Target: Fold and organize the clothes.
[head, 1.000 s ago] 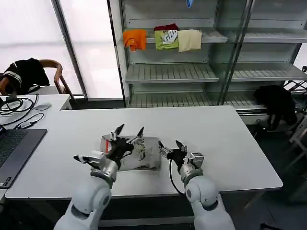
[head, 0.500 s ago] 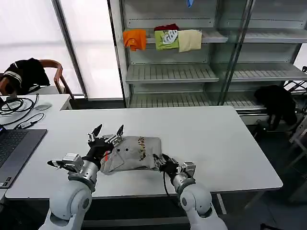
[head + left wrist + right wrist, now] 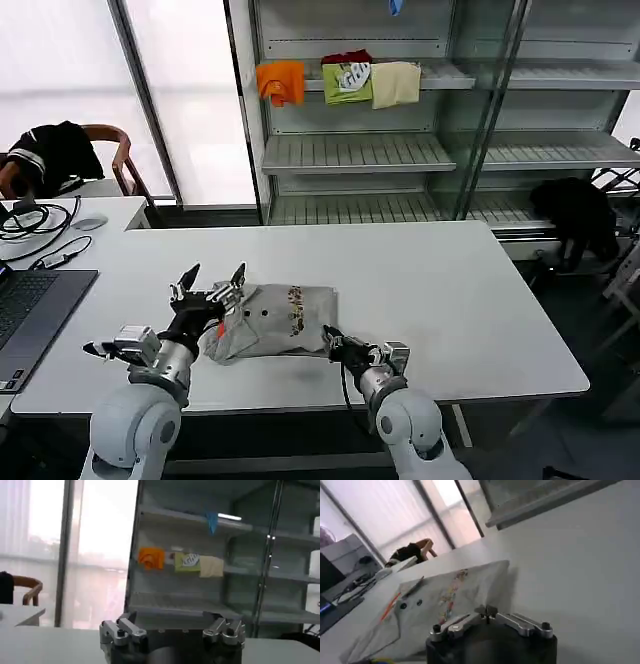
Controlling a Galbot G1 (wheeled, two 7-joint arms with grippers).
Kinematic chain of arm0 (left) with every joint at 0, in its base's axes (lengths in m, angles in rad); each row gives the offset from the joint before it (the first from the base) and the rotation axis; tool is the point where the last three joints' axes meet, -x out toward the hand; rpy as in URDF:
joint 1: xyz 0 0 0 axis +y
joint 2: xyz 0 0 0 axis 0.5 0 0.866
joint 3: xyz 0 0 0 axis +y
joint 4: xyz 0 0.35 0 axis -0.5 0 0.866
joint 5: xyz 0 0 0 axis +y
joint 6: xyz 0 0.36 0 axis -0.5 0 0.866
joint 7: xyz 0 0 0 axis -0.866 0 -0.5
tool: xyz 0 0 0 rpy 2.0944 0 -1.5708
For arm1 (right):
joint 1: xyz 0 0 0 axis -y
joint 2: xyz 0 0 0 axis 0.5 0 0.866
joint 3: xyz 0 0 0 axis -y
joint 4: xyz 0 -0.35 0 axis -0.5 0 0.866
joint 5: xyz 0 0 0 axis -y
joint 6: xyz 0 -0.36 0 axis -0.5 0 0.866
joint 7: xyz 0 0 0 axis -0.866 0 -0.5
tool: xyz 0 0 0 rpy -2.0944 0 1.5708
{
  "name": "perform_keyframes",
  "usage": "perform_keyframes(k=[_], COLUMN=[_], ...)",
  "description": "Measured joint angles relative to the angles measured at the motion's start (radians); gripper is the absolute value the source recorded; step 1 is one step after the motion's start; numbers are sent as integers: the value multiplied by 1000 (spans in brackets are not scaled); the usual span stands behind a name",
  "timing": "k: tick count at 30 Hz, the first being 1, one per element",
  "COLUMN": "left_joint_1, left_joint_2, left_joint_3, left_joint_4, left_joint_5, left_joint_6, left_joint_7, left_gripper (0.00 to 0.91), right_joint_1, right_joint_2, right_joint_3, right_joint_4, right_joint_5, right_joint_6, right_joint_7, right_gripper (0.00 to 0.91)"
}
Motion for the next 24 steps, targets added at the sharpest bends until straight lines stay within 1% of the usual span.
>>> perform_keyframes(k=[9, 10, 11, 12, 14, 16, 19, 24], left_joint_1=[33, 37, 40, 45, 52, 61, 75, 97], left_joint_2=[2, 1, 0, -2, -4, -7, -8, 6], left_joint_3=[-16, -16, -16, -15, -13, -9, -8, -21], left_joint_4=[-14, -14, -13, -11, -7, 0, 17, 49], left_joint_5=[3, 4, 6, 9, 14, 25, 57, 96], left_joint_6=[2, 2, 2, 2, 2, -1, -18, -48], left_joint_7=[9, 11, 13, 16, 19, 21, 20, 18], left_gripper=[907, 907, 907, 907, 907, 907, 907, 907], right_joint_1=[5, 3, 0, -3, -12, -21, -39, -60], right_joint_2=[-27, -34, -41, -47, -53, -57, -62, -81], right_joint_3=[50, 58, 64, 68, 74, 77, 76, 72], right_joint_4=[55, 63, 69, 75, 86, 91, 104, 137], right_joint_5=[40, 41, 40, 37, 17, -22, -104, -276], right_joint_6=[-7, -7, -7, -7, -7, -6, 13, 81], right_joint_7=[31, 31, 30, 28, 18, 5, -12, -25], right_gripper=[0, 40, 464, 907, 907, 907, 907, 907])
